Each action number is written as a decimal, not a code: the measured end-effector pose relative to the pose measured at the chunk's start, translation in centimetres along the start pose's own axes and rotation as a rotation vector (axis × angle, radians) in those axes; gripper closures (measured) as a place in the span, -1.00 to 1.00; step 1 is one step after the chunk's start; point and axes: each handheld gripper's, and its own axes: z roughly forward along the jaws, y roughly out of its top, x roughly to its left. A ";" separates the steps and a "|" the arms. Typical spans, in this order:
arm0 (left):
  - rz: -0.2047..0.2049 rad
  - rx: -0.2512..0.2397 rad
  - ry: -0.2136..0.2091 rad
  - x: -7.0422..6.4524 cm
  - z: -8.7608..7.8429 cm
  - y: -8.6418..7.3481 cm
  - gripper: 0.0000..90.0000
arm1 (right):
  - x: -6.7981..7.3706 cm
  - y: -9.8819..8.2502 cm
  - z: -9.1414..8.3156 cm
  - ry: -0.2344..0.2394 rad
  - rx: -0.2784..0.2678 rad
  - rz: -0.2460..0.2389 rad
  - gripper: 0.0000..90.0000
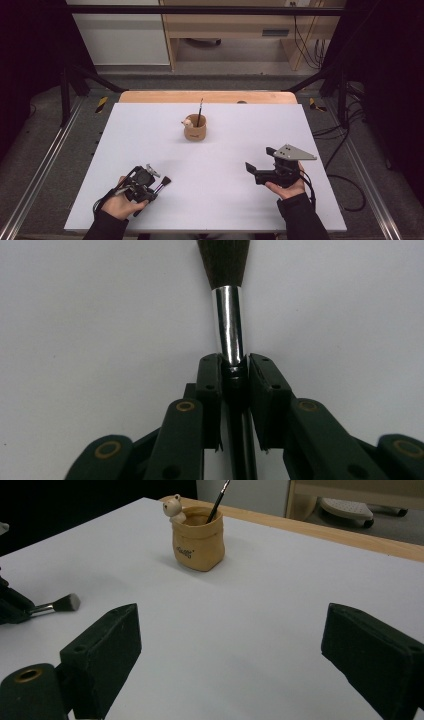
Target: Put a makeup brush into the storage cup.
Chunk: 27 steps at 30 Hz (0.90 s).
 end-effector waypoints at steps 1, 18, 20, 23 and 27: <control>0.004 0.003 0.003 0.0 0.0 0.0 0.71 | 0.0 0.0 0.0 0.000 0.000 0.000 -0.79; 0.021 -0.042 0.029 -0.2 -0.8 -0.1 0.73 | 0.0 0.0 0.0 -0.001 0.001 0.000 -0.79; 0.019 -0.078 0.034 -0.2 -1.4 -0.1 0.73 | 0.0 0.0 -0.1 -0.001 -0.001 0.000 -0.79; 0.011 -0.134 0.037 -0.3 -2.3 -0.2 0.73 | 0.0 0.0 -0.1 -0.003 -0.003 0.003 -0.79; -0.003 -0.193 0.041 -0.4 -3.0 -0.3 0.73 | -0.1 0.0 -0.1 -0.003 -0.003 0.003 -0.79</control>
